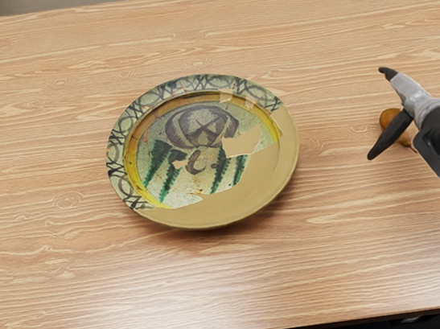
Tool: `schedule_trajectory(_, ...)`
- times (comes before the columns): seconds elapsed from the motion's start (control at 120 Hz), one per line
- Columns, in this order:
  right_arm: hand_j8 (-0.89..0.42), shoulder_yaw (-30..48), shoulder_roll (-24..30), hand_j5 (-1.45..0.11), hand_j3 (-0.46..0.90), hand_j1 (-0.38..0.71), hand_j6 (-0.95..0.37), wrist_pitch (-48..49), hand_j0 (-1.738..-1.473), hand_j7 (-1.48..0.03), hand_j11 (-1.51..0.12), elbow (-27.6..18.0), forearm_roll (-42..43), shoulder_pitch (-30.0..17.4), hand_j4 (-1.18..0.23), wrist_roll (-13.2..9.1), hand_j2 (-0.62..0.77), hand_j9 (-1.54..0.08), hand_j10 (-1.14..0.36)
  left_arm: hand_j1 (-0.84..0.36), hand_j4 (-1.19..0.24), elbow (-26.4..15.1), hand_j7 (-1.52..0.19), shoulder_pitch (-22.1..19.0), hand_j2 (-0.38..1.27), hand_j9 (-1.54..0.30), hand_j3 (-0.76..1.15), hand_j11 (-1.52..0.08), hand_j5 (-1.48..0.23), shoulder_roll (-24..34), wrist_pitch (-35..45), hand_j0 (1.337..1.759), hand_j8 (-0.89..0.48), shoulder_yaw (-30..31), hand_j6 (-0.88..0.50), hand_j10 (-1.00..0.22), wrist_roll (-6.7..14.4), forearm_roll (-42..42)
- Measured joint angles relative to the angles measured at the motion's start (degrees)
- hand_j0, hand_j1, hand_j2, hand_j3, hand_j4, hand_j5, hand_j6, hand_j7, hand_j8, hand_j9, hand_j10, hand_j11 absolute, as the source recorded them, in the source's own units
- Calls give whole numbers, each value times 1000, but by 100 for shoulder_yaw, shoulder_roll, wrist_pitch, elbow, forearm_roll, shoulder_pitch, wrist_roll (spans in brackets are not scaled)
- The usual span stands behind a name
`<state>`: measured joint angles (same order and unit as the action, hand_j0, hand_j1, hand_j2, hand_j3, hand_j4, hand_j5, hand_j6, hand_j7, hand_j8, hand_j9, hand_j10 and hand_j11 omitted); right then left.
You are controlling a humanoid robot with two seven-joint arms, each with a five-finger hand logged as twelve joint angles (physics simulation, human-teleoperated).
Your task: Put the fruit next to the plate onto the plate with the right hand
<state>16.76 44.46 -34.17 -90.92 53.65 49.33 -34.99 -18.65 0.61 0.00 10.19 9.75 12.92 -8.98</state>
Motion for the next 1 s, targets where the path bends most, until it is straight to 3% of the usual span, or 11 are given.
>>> schedule_trajectory(0.35,-145,-40,140,-184,0,-182,-146,-82,-1658,-183,-184,222,81,-91,-144,-1,-25,-184,-144,324,-20,1,-27,0,4,-27,0,-27,-27,0,0,1658,-20,-1,-20,-20,0,0)
schedule_trajectory(0.592,-264,-34,-259,-339,0,-39,-264,-85,-1658,-338,-338,763,23,-85,-263,-1,-49,-338,-263,324,-20,0,-27,0,4,-27,0,-27,-27,0,0,1658,-20,0,-20,-20,0,0)
schedule_trajectory(1.0,-352,-33,-455,-455,0,68,-353,-85,-1658,-454,-455,1180,3,-147,-351,-1,-66,-455,-352,324,-20,-2,-27,0,4,-27,0,-27,-27,0,0,1658,-20,0,-20,-20,0,0)
